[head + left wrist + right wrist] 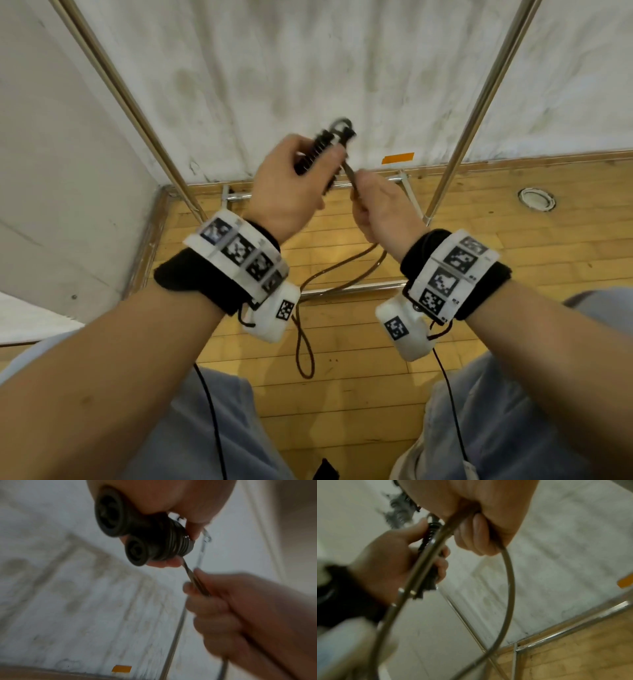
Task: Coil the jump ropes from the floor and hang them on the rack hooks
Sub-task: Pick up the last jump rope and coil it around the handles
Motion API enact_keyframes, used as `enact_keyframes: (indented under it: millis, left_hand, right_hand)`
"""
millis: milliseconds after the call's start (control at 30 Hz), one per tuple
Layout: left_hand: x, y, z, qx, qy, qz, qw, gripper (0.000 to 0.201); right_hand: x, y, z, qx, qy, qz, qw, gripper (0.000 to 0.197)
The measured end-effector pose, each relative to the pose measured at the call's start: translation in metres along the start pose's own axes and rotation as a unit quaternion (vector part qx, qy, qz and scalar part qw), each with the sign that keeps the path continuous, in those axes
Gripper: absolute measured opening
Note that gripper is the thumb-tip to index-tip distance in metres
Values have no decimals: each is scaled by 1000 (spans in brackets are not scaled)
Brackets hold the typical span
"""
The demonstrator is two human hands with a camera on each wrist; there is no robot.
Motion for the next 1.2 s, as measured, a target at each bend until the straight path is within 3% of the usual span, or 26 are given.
enact_keyframes:
  millis: [100,167,267,367,467,567,700,800,933,1067,1200]
  left_hand:
    - [-6,-8,1,-23,42,-30,998,17]
    - [-4,-8,3,-23,30,-31,999,18]
    - [4,-6,3,-8,-12,-4,1000,21]
    - [11,-2,3,0,-58,38,998,18]
    - [14,0,3,-6,-34,46,998,19]
    - [11,-2,1,-2,-23,35,999,20]
    - [4,-6,4,-19,1,14,1000,20]
    - [-2,-9,8,-42,8,30,999,21]
    - [-4,-9,12,-51,-13,66,996,20]
    - [-12,-14,17,-54,-17,33,998,21]
    - [-18,-20,28,-23,-139,4,990,32]
  right_hand:
    - [-2,6,9,-138,185,-84,969,16]
    - [-2,5,11,-172,242,-79,952,14]
    - [-1,1,2,-144,364,-47,919,23]
    - [-1,-2,-7,-64,426,-36,902,27]
    - [3,-2,-13,9,386,-5,923,28]
    - [17,2,-14,10,291,53,955,28]
    - [20,3,-14,20,135,99,986,50]
    - [10,-1,-14,7,152,56,987,48]
    - [14,1,-17,10,173,63,983,35]
    - [13,4,-13,3,146,35,989,25]
    - [11,6,-5,-57,212,7,976,27]
Point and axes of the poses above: each hand's wrist, its own y-axis away from the middle knuckle, its own x-axis out of the palm, z = x × y, the point moved 5 cm from there along -y, towards the middle knuckle, and after that the axes turned 6 degrees about y, right-handed, at the moved point
